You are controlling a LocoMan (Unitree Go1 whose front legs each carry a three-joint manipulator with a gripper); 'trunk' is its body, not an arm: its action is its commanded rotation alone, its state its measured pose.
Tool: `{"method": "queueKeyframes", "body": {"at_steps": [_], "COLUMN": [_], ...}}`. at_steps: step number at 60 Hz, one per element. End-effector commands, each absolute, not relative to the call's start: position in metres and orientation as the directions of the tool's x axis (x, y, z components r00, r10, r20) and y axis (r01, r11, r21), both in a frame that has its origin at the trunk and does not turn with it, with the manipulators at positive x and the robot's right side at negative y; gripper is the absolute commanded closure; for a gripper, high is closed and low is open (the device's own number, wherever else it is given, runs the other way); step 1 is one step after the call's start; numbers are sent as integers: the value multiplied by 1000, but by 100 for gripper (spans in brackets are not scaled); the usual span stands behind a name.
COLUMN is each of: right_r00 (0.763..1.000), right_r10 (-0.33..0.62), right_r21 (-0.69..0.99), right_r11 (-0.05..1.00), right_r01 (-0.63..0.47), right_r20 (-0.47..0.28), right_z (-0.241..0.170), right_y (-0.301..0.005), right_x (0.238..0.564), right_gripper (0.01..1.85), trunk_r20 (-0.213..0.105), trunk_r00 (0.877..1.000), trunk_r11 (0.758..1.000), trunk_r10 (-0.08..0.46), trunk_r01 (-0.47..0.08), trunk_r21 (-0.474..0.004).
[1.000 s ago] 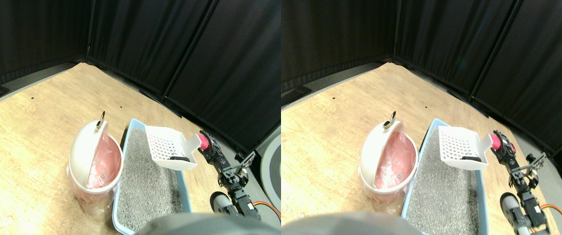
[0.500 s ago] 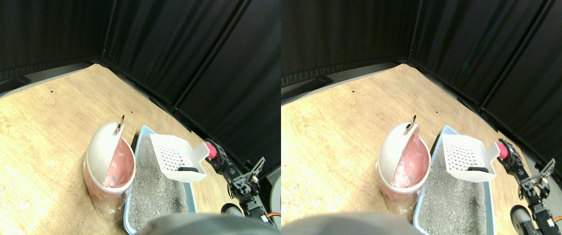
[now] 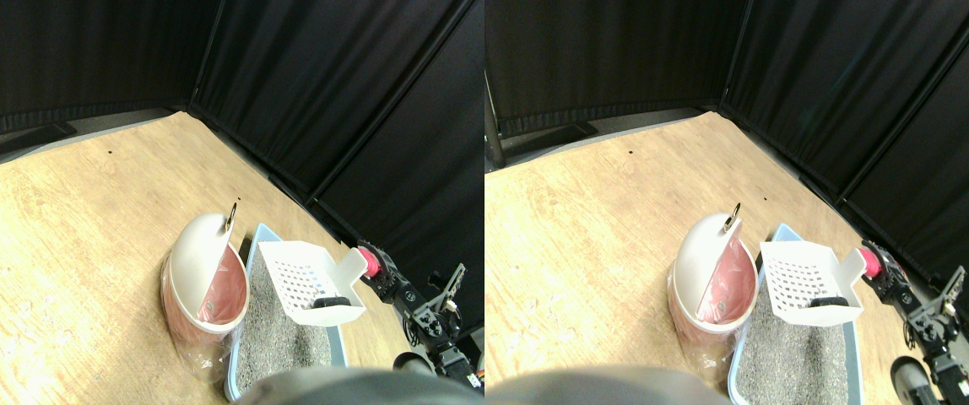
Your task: Scoop (unimanual)
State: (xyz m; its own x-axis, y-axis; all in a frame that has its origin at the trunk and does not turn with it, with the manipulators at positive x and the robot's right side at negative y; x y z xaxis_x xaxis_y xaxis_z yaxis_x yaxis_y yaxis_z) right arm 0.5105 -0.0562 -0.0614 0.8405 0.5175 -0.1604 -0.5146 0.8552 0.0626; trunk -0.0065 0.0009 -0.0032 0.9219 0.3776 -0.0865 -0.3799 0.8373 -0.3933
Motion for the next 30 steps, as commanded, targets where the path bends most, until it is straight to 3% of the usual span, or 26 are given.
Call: {"method": "queueKeyframes", "body": {"at_steps": [1,7,24,30], "right_r00": [824,828,797,802], "right_r10": [553,535,547,533], "right_r21": [35,-11,-64,-82], "right_r11": [832,839,813,817], "right_r01": [-553,-544,-578,-570], "right_r20": [-127,-171,-257,-270], "right_z": [-54,-58,-63,-63], "right_y": [-46,-44,-31,-28], "right_x": [512,512,516,518], "right_gripper": [180,180,180,180], "trunk_r20": [-119,-124,-126,-130], "trunk_r00": [909,903,897,895], "trunk_r11": [812,802,791,789], "trunk_r10": [400,411,424,426], "trunk_r01": [-412,-423,-435,-438], "trunk_r21": [-413,-421,-430,-432]}}
